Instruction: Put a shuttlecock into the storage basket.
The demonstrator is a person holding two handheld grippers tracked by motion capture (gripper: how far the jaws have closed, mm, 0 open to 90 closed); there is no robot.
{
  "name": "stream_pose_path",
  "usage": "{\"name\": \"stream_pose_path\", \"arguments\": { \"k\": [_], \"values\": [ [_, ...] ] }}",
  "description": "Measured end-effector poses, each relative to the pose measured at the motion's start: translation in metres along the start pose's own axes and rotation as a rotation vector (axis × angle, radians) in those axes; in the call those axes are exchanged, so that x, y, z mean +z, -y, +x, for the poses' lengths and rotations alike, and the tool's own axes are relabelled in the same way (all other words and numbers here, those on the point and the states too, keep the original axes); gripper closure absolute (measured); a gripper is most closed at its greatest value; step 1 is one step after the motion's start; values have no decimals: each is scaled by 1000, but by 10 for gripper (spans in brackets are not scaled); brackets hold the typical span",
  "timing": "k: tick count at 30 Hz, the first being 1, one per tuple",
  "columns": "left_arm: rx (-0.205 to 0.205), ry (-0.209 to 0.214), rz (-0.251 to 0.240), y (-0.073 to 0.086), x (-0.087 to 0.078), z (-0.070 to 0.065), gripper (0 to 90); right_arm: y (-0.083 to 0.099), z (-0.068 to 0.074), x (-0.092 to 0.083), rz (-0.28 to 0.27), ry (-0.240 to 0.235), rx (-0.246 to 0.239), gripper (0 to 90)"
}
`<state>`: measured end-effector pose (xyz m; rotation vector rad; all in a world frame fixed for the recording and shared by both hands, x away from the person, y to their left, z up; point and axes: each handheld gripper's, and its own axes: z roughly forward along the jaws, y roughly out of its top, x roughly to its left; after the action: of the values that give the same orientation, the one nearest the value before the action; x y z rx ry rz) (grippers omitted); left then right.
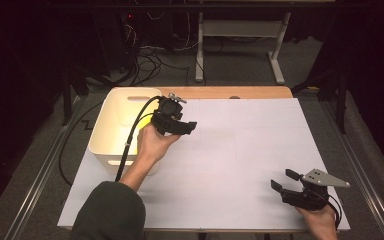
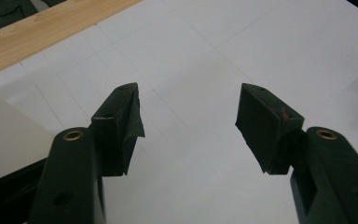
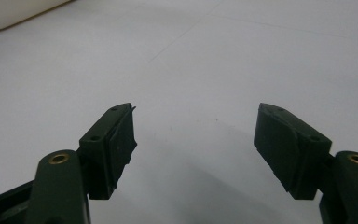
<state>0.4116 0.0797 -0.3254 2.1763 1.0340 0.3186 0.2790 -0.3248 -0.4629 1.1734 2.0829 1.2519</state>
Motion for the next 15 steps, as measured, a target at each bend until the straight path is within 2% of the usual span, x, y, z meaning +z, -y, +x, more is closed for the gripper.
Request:
{"name": "stream_pose_path", "arguments": {
  "k": [15],
  "values": [
    [15, 8, 3, 4, 4, -10, 406, 0, 0, 0, -1, -1, 0, 295]
  ]
}}
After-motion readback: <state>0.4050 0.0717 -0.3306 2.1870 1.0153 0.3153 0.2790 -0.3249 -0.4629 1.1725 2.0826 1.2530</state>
